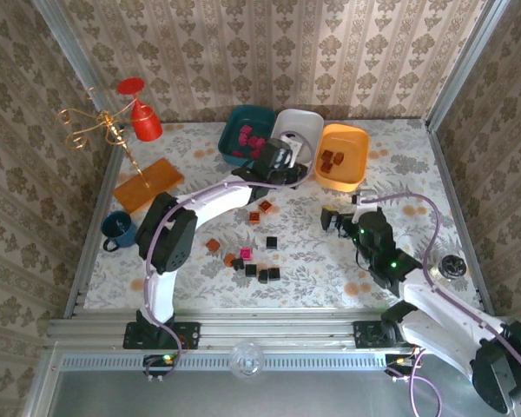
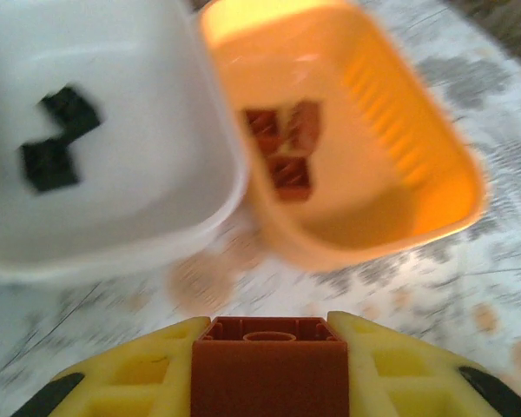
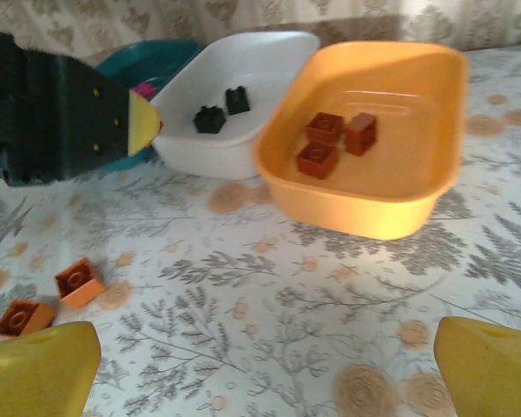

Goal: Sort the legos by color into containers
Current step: Place the lego in the container.

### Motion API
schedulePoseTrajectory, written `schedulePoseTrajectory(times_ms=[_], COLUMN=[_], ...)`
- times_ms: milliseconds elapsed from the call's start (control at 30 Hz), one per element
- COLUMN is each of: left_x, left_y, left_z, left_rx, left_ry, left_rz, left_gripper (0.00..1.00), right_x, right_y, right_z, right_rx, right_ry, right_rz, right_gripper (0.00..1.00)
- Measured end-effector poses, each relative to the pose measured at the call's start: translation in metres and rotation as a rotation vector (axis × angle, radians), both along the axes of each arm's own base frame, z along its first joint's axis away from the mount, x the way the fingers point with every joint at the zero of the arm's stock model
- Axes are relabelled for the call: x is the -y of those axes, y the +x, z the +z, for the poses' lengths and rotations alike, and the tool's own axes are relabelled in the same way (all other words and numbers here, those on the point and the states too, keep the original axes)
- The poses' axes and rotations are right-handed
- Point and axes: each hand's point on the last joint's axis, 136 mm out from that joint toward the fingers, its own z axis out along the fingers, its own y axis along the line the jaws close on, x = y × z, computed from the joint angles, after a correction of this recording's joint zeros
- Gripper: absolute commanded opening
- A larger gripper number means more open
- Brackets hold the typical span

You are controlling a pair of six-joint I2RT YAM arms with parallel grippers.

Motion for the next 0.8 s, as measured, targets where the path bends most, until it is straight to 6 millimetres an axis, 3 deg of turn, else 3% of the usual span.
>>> schedulePoseTrajectory(times_ms=[100,200,333,433,600,700,800], left_x=[0.030,0.056,0.088,0.101,0.093,0.069,0.034], left_y=[0.011,0.031,0.057,0.065,0.051,0.026,-0.005], left_z=[0.015,0.013,-0.007,-0.026,-0.047,-0.051,-0.032], left_rx=[0.034,0.040,0.017,-0.020,-0.106,-0.160,-0.158], left_ry=[-0.040,-0.054,-0.047,-0.031,0.029,0.077,0.082], left_rz=[-0.034,-0.045,-0.057,-0.072,-0.093,-0.100,-0.100], left_gripper=[0.33,0.35,0.52,0.62,0.68,0.69,0.70], right_x=[0.007,0.010,0.013,0.015,0.016,0.015,0.012], right_y=[-0.003,-0.004,-0.006,-0.008,-0.008,-0.007,-0.005], right_z=[0.004,0.011,0.014,0.012,0.009,0.008,0.002], right_rx=[0.023,0.046,0.061,0.060,0.056,0.052,0.036], right_ry=[0.016,0.028,0.035,0.032,0.030,0.029,0.023], right_rz=[-0.026,-0.040,-0.054,-0.060,-0.062,-0.059,-0.050], right_gripper=[1.00,1.00,1.00,1.00,0.98,0.97,0.97])
